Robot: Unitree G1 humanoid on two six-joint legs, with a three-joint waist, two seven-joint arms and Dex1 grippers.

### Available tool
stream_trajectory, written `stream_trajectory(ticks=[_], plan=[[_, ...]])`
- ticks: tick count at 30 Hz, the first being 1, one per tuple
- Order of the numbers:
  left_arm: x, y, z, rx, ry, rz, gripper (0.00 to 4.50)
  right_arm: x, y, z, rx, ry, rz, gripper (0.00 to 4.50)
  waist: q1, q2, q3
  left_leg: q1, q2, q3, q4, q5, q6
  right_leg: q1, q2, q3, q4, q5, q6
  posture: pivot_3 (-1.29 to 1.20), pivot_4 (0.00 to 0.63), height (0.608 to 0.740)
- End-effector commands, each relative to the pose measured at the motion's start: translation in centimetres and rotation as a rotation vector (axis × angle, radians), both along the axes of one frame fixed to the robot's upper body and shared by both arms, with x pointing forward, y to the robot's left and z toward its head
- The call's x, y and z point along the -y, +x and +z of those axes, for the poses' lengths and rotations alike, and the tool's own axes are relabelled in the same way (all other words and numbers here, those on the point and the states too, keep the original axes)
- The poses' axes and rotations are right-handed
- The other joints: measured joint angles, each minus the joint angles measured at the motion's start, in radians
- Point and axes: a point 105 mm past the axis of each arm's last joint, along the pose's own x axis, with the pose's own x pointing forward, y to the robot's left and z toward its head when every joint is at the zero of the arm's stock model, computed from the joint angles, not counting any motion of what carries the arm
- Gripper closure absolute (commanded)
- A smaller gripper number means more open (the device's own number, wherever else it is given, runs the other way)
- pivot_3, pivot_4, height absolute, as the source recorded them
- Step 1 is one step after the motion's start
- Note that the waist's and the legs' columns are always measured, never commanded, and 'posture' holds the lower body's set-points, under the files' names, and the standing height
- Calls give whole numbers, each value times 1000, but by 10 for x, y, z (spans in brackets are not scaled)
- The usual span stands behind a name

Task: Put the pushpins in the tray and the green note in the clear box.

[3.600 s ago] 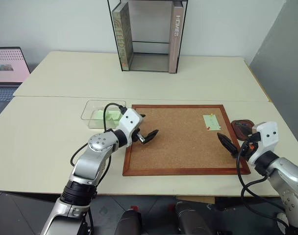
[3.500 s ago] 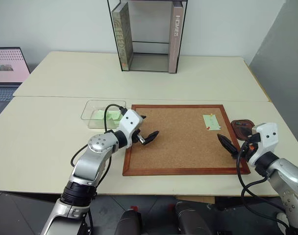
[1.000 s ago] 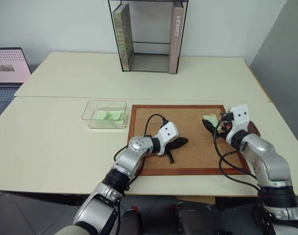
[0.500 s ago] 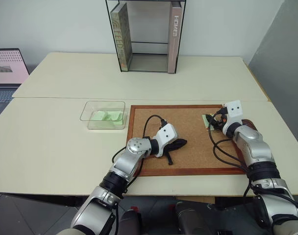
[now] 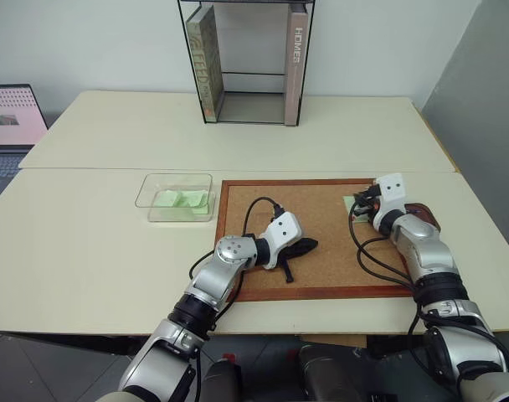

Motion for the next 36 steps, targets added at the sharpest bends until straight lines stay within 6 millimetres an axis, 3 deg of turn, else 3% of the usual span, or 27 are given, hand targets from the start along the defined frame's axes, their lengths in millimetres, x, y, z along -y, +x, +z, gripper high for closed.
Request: stream_trajectory(ticks=[1, 22, 26, 29, 36], plan=[[-2, -6, -18, -43, 62, -15, 4500, -2, 1, 21, 79, -2, 6, 4476, 0, 0, 0, 0, 0, 0, 0, 0, 0, 0, 0, 0, 0, 0, 0, 0, 150, 740], [3, -5, -25, -54, 96, -25, 4500, 2, -20, 58, 215, 55, -68, 4476, 8, 1, -1, 2, 0, 0, 0, 0, 0, 2, 0, 0, 0, 0, 0, 0, 150, 740], [5, -6, -25, -55, 94, -29, 4500, 18, -32, 74, 250, 52, -112, 4476, 9, 1, -1, 1, 0, 0, 0, 0, 0, 2, 0, 0, -1, 0, 0, 0, 150, 740], [6, -8, -24, -60, 82, -32, 4500, 41, -53, 78, 242, 21, -166, 4476, 15, 1, -1, 1, 0, -1, 0, 0, 0, 2, 0, -1, -1, 0, 0, 0, 150, 740], [7, -7, -23, -57, 76, -36, 4500, 79, -84, 55, 120, -25, -294, 4476, 14, 2, -2, 1, -1, -2, 0, 0, 0, 2, 0, -1, -2, -1, -1, 0, 150, 740]])
